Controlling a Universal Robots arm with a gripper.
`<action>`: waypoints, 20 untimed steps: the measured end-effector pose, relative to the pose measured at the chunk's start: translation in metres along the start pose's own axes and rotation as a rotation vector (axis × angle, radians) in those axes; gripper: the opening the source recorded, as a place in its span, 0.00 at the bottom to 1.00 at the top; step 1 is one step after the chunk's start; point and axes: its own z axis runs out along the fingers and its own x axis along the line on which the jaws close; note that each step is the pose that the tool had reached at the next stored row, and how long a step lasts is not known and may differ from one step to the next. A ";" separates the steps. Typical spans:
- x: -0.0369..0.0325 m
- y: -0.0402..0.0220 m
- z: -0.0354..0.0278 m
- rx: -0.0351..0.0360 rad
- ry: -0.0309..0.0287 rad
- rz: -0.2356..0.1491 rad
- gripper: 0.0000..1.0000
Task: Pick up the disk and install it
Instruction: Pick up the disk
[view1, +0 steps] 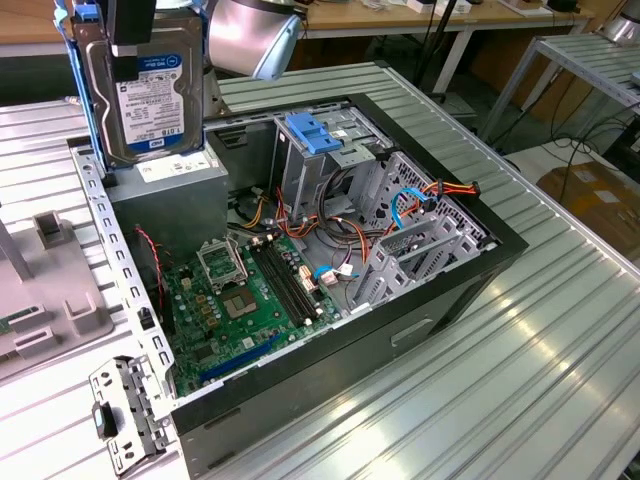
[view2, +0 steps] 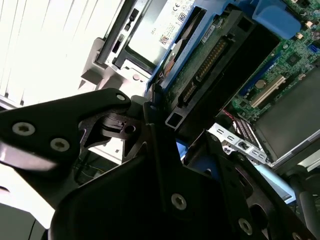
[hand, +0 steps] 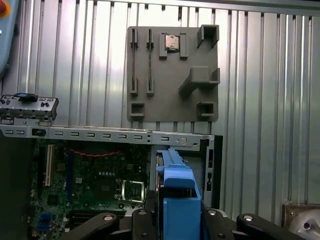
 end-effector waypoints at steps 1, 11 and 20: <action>0.0004 -0.0004 0.0001 0.0001 -0.0001 0.000 0.37; 0.0090 -0.0303 -0.0004 0.0001 -0.0001 0.000 0.37; 0.0108 -0.0357 -0.0004 0.0001 -0.0001 0.000 0.37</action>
